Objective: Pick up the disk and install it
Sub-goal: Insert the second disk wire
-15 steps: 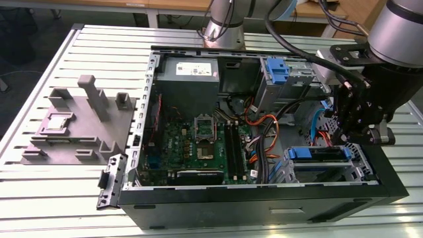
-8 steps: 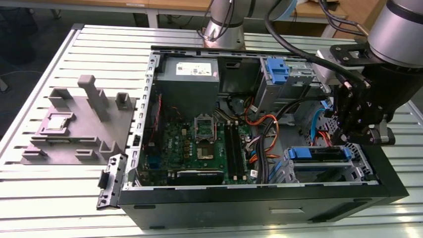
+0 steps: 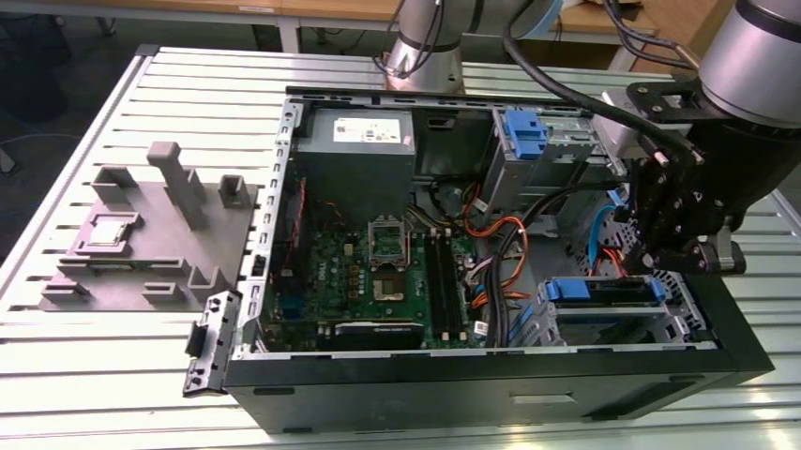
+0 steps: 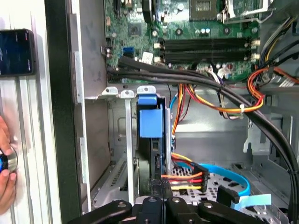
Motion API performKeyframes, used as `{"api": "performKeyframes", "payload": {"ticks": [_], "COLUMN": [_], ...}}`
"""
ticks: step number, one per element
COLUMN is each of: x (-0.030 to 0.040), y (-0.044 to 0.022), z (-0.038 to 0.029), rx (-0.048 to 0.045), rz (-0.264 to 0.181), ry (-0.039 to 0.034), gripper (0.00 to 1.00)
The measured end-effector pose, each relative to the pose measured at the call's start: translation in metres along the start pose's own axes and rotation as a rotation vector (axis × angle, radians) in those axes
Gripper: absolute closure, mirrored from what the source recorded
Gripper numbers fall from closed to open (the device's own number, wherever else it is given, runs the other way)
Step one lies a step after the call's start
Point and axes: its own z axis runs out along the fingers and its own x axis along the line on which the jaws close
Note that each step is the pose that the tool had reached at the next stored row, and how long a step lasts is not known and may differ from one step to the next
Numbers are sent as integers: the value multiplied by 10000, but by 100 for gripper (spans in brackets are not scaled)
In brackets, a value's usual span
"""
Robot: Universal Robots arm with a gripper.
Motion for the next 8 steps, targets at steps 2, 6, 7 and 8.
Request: {"api": "performKeyframes", "payload": {"ticks": [2,6,7,8], "x": [0,4,5,6], "y": [-3,-8,-10,-11], "z": [-18,-81,-96,-109], "rx": [-66,-96,-102,-106], "rz": [2,15,21,28], "ry": [-14,-45,-55,-64], "gripper": [90,90,90,90]}}
